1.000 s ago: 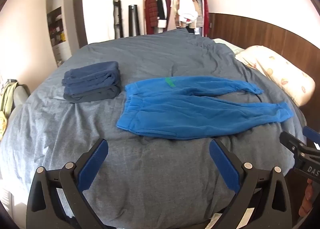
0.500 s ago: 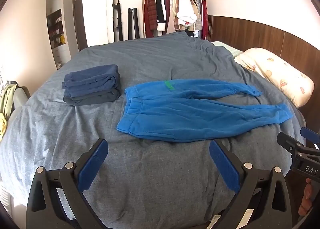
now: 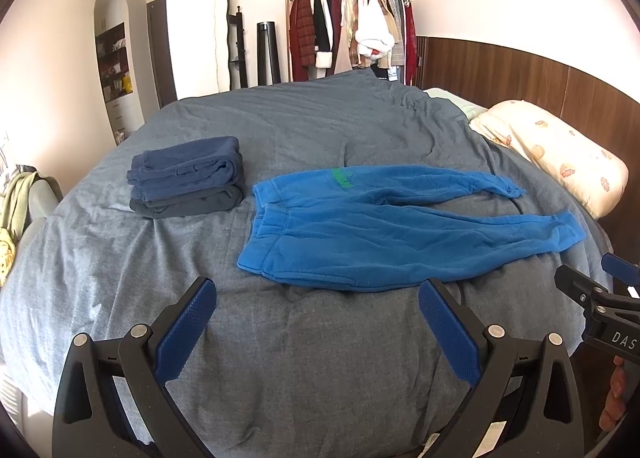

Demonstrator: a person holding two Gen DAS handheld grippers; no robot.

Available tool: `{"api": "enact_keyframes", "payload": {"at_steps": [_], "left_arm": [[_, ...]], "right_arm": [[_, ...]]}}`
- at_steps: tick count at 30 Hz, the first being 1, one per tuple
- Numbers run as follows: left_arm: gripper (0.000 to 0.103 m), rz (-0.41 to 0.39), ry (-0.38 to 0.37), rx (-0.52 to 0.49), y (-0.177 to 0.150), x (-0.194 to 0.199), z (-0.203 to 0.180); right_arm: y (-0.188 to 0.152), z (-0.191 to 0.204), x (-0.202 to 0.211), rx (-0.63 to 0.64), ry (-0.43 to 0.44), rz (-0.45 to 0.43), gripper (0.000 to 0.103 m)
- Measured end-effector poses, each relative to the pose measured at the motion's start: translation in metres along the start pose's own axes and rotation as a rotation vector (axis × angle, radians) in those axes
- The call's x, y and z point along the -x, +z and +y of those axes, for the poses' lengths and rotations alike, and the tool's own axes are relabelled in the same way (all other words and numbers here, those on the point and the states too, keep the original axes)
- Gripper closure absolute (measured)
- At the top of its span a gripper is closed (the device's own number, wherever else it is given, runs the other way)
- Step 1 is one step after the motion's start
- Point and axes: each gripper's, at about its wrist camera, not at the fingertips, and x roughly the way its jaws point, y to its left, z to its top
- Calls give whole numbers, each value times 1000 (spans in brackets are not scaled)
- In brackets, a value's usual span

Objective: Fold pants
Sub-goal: 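Move both grippers toward the blue sweatpants lying on the bed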

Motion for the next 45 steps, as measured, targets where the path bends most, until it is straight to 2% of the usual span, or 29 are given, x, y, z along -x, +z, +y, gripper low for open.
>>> {"api": "enact_keyframes", "payload": {"at_steps": [45], "left_arm": [[0,-33,10,-6,2,6,1]], "right_arm": [[5,-1,5,5,-15,-24,1]]}}
